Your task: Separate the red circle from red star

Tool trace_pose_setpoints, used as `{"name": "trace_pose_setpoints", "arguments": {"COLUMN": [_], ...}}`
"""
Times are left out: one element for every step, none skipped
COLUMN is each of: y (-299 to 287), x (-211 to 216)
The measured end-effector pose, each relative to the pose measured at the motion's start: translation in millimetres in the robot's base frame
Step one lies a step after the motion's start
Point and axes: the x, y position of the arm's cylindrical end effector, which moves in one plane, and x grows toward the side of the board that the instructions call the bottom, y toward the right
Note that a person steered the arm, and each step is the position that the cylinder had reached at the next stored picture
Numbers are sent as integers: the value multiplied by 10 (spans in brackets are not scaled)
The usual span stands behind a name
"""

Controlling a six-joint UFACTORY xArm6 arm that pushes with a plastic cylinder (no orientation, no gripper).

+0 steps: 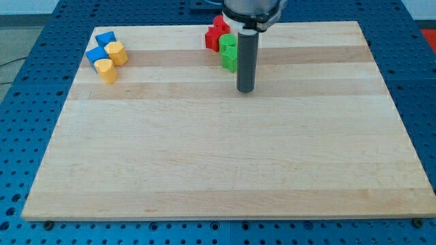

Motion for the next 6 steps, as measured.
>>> {"name": "trace_pose_setpoints", "arguments": {"y": [334,497,460,339,-268,-710], "x": [-311,-987,-1778,-1933,-1933,-1831]}}
